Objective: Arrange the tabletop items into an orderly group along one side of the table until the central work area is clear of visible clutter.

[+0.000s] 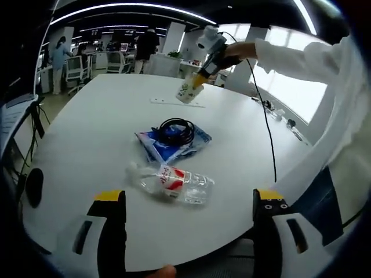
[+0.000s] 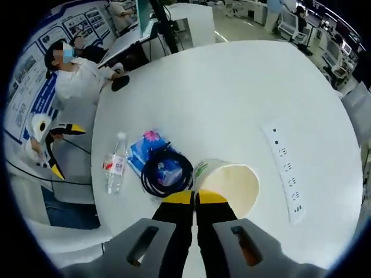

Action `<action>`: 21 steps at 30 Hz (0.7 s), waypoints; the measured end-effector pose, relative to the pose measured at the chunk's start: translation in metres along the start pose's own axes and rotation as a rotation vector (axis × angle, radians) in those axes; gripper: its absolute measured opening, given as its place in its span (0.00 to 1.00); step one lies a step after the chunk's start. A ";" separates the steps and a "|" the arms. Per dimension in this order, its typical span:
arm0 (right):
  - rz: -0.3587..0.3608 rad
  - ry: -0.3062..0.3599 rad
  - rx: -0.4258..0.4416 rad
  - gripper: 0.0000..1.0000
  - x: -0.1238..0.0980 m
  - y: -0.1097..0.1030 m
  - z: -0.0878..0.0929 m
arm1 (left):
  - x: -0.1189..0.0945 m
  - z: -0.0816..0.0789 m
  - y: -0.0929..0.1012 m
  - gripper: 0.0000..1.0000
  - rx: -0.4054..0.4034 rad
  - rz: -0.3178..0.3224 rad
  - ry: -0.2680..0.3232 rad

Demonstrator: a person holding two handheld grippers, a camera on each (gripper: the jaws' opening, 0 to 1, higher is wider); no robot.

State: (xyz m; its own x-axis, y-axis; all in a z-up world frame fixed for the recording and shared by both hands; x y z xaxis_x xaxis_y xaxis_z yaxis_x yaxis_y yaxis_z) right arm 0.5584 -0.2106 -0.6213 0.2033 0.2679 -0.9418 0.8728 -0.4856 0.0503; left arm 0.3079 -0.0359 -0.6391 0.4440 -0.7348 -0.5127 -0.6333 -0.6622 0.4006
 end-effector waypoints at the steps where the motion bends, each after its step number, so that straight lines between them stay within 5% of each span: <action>1: 0.008 -0.019 -0.024 0.00 0.003 0.000 0.002 | 0.000 0.000 -0.001 0.93 -0.001 0.000 -0.001; 15: 0.102 -0.146 -0.461 0.00 0.046 0.009 0.010 | 0.001 0.003 -0.008 0.93 -0.023 0.009 -0.002; 21: 0.108 -0.138 -0.532 0.00 0.055 0.007 0.011 | 0.004 0.006 -0.006 0.93 -0.030 0.015 -0.005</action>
State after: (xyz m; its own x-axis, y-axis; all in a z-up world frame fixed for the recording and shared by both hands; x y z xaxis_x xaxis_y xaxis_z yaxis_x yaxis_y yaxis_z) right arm 0.5704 -0.2085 -0.6762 0.2753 0.1107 -0.9550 0.9611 -0.0081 0.2761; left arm 0.3100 -0.0335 -0.6478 0.4310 -0.7442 -0.5102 -0.6207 -0.6550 0.4311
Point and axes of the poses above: the point that each gripper's makers call its tool centre point, and the gripper's own axes: x roughly forward along the fingers, y roughly to its right, z roughly out of its underside, the point moved 1 cm from there along -x, roughly backward along the fingers, and after that the axes turned 12 degrees about z, right-handed, at the moved point
